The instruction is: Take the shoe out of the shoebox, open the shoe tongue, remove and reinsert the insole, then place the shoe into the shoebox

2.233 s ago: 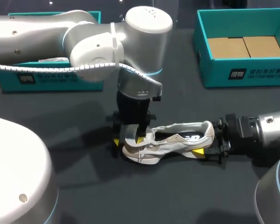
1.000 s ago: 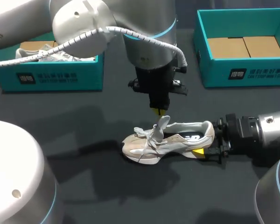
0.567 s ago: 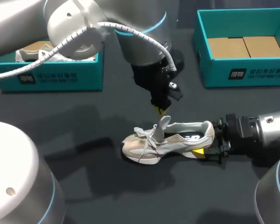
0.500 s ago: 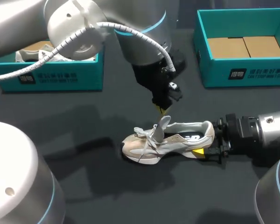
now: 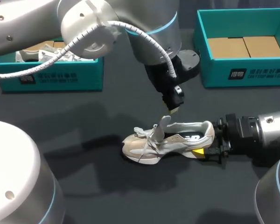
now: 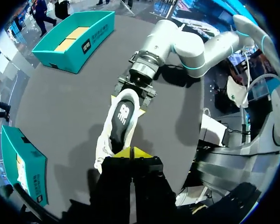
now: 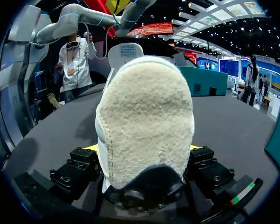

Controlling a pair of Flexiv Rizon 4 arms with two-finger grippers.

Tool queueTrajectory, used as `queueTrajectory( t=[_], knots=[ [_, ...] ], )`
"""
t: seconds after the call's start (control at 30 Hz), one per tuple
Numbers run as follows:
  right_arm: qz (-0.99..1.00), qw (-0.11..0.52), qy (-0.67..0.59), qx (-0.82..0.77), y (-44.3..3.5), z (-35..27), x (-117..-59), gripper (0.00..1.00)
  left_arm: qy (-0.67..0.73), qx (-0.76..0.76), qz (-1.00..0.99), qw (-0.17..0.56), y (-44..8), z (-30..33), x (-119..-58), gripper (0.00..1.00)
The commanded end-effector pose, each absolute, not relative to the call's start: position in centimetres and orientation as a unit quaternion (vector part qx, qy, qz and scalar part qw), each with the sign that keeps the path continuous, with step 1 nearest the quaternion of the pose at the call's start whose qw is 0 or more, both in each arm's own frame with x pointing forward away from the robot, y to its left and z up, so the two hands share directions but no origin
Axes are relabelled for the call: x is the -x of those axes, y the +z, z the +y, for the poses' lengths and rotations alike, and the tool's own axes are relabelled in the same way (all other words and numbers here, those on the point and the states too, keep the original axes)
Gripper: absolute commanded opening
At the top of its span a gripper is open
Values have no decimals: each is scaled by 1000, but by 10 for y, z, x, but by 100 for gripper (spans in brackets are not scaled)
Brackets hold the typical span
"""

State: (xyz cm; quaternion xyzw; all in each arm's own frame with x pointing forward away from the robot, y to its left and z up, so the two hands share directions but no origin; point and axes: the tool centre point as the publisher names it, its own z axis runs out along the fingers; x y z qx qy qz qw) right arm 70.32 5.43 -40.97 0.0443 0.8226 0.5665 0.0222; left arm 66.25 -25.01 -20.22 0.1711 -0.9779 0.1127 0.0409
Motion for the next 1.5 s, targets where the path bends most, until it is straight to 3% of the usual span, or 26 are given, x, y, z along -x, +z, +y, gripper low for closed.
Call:
queueTrajectory(
  t=[0.03,0.23,0.67,0.9,1.3,1.5],
  knots=[
    [824,22,565,-45,-410,55,-703,0,109,-131,-985,35,-220,-269,-665,0],
    [824,22,565,-45,-410,55,-703,0,106,-73,-991,33,-252,-285,-675,0],
    [824,22,565,-45,-410,55,-703,0,106,-73,-991,33,-252,-285,-675,0],
    [824,22,565,-45,-410,55,-703,0,88,-58,-993,44,-285,-308,-682,0],
    [824,22,565,-45,-410,55,-703,0,93,-55,-993,47,-287,-310,-684,0],
    [824,22,565,-45,-410,55,-703,0,75,-50,-994,66,-318,-316,-691,0]
  ],
)
